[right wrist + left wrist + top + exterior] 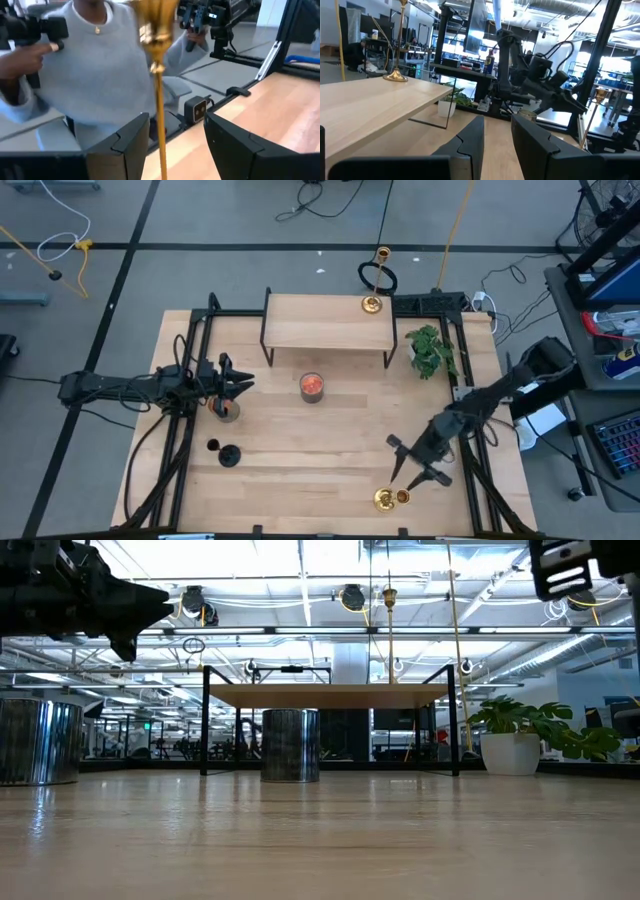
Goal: Pick & Place candle stick holders
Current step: Put the gold candle holder on the shelf, then put the black candle holder on the shelf
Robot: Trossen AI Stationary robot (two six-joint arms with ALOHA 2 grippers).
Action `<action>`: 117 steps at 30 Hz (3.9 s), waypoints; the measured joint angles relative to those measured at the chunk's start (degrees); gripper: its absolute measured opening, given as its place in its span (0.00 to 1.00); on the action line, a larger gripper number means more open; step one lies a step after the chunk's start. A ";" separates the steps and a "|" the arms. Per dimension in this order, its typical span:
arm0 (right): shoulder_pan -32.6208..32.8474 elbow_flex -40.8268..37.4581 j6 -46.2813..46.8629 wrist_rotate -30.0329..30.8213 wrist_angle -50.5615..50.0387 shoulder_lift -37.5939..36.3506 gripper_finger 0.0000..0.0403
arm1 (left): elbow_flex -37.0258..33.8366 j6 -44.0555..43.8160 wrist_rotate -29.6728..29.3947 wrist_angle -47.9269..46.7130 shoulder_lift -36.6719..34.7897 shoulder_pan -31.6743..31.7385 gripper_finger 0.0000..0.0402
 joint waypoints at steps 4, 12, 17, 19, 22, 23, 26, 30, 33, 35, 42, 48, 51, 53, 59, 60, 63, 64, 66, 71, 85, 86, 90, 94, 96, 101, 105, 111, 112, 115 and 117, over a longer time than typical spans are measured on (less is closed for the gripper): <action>0.02 3.12 2.38 -4.51 -0.24 6.00 0.46 | 0.00 0.02 0.00 -0.01 -0.01 -0.01 0.26; 0.00 6.54 0.68 -4.94 0.11 11.73 0.43 | 0.00 2.31 -0.02 0.19 -0.01 -0.01 0.26; 0.00 6.61 0.96 -5.13 0.89 11.95 0.27 | 0.00 5.21 -0.07 0.99 -0.01 0.00 0.26; 0.01 6.61 0.59 -5.17 1.64 11.95 0.19 | 0.00 5.89 -0.07 1.60 0.01 0.00 0.26; 0.00 6.61 -0.38 -5.09 2.19 11.95 0.05 | 0.00 6.23 -0.09 1.93 -0.01 0.01 0.26; 0.00 6.61 -1.32 -5.17 2.22 11.95 0.04 | 0.00 6.23 -0.09 1.93 0.01 0.01 0.26; 0.00 6.59 -4.72 -5.17 3.57 12.00 0.05 | 0.00 6.23 -1.06 1.93 0.01 -0.01 0.26; -0.98 6.59 -6.88 -5.09 9.83 11.22 0.05 | 0.00 6.01 -3.53 2.22 0.01 0.01 0.26; -3.23 6.59 -11.16 -4.96 12.05 8.62 0.03 | 0.00 6.22 -5.33 3.04 0.01 -0.01 0.26; -5.67 6.59 -14.96 -4.64 11.87 6.00 0.03 | 0.00 6.80 -6.05 3.71 -0.01 0.01 0.26; -14.78 12.14 -17.91 22.50 11.22 -0.95 0.04 | 0.00 7.69 -5.97 4.53 0.01 0.01 0.26; -23.15 24.23 -25.23 29.65 6.96 1.97 0.03 | 0.00 7.67 -5.95 4.16 0.01 0.01 0.26; -28.30 31.92 -24.48 32.89 0.70 4.40 0.03 | 0.00 7.74 -5.95 4.10 0.01 0.01 0.26; -31.99 36.98 -24.33 37.94 -3.53 6.99 0.03 | 0.00 7.91 -5.95 4.21 0.01 0.01 0.26; -41.84 48.65 -19.16 43.08 -10.92 16.27 0.03 | 0.00 7.96 -5.95 4.07 0.01 0.01 0.26; -43.27 49.94 -17.45 42.94 -11.86 17.62 0.03 | 0.00 7.96 -5.95 3.86 0.01 0.01 0.26; -47.27 52.07 -12.98 42.93 -13.34 21.18 0.03 | 0.00 7.86 -5.97 2.80 0.01 0.01 0.26; -48.44 52.15 -12.30 43.17 -13.54 22.11 0.03 | 0.00 7.74 -5.97 2.56 0.01 0.01 0.26; -50.43 52.29 -10.91 43.87 -13.25 23.56 0.03 | 0.00 7.71 -5.97 1.73 0.01 0.01 0.26; -53.93 52.39 -6.95 47.40 -13.88 24.63 0.04 | 0.00 7.69 -5.97 -0.45 0.01 0.01 0.26; -55.96 52.40 -3.49 49.30 -15.11 28.35 0.04 | 0.00 7.77 -5.95 -1.97 0.01 0.01 0.26; -55.98 52.43 -3.52 49.55 -15.21 28.39 0.04 | 0.00 7.76 -5.95 -1.96 0.01 0.01 0.26; -56.02 52.43 -3.86 50.53 -15.68 28.31 0.05 | 0.00 7.69 -5.93 -2.00 0.01 0.01 0.26; -56.02 52.42 -3.87 50.47 -16.29 28.31 0.10 | 0.00 7.67 -5.92 -2.15 0.01 0.01 0.26; -56.02 52.34 -3.52 50.45 -16.75 28.49 0.14 | 0.00 7.67 -5.92 -2.22 0.01 0.01 0.26; -56.04 52.32 -3.52 50.45 -16.29 28.34 0.22 | 0.00 7.63 -5.92 -2.39 0.01 0.01 0.26; -56.04 52.32 -3.52 50.43 -16.46 28.45 0.26 | 0.00 7.55 -5.95 -2.91 0.01 0.01 0.26; -55.90 52.32 -3.52 50.43 -16.37 28.39 0.31 | 0.00 7.54 -5.95 -3.31 0.01 0.01 0.26; -55.72 52.32 -3.50 50.43 -16.43 28.39 0.32 | 0.00 7.54 -5.95 -3.29 0.01 0.01 0.26; -55.12 52.32 -3.51 50.43 -21.04 27.23 0.34 | 0.00 7.54 -5.92 -3.55 0.01 0.01 0.26; -54.47 52.32 -3.03 50.41 -26.02 25.97 0.34 | 0.00 7.54 -5.82 -3.96 0.01 0.01 0.26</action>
